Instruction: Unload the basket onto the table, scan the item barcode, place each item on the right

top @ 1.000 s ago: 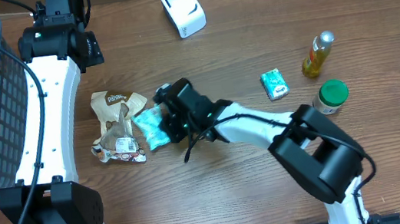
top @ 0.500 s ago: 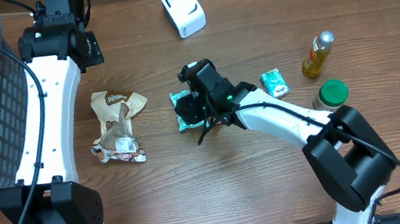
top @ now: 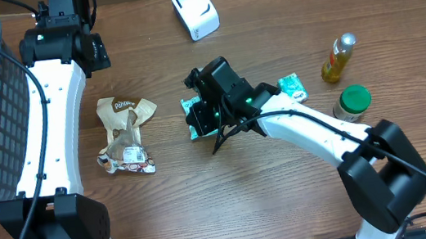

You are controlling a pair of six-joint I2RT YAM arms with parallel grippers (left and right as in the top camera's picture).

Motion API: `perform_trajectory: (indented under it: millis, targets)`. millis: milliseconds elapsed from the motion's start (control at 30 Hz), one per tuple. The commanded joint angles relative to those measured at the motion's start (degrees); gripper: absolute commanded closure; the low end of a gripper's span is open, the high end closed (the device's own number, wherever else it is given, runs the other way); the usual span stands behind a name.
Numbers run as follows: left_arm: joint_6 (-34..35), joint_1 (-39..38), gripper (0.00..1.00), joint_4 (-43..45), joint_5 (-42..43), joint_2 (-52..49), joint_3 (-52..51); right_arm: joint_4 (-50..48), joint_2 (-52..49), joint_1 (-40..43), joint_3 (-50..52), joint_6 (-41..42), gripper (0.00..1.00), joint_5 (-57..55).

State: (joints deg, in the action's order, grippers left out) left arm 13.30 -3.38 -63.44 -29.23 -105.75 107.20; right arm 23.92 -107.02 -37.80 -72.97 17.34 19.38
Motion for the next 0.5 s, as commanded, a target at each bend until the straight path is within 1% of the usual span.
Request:
perform_trajectory:
  millis: [0,133,233,333,467]
  targets:
    - [-0.5,-0.4,0.00,0.1,-0.7,1.1,0.9,-0.2,-4.2,0.9,0.0,2.6,0.96,3.4]
    - [-0.5,-0.4,0.00,0.0,-0.7,1.1,0.9,-1.5,-11.4,0.9,0.0,5.5,0.96,4.4]
    - [-0.5,-0.4,0.00,0.0,-0.7,1.1,0.9,-0.5,-14.8,0.9,0.0,6.7,0.96,11.6]
    - [-0.5,-0.4,0.00,0.0,-0.7,1.1,0.9,1.4,-15.3,0.5,0.0,6.7,0.96,12.9]
    - [-0.5,-0.4,0.00,0.1,-0.7,1.1,0.9,1.6,-14.7,0.6,-1.0,6.7,0.96,14.5]
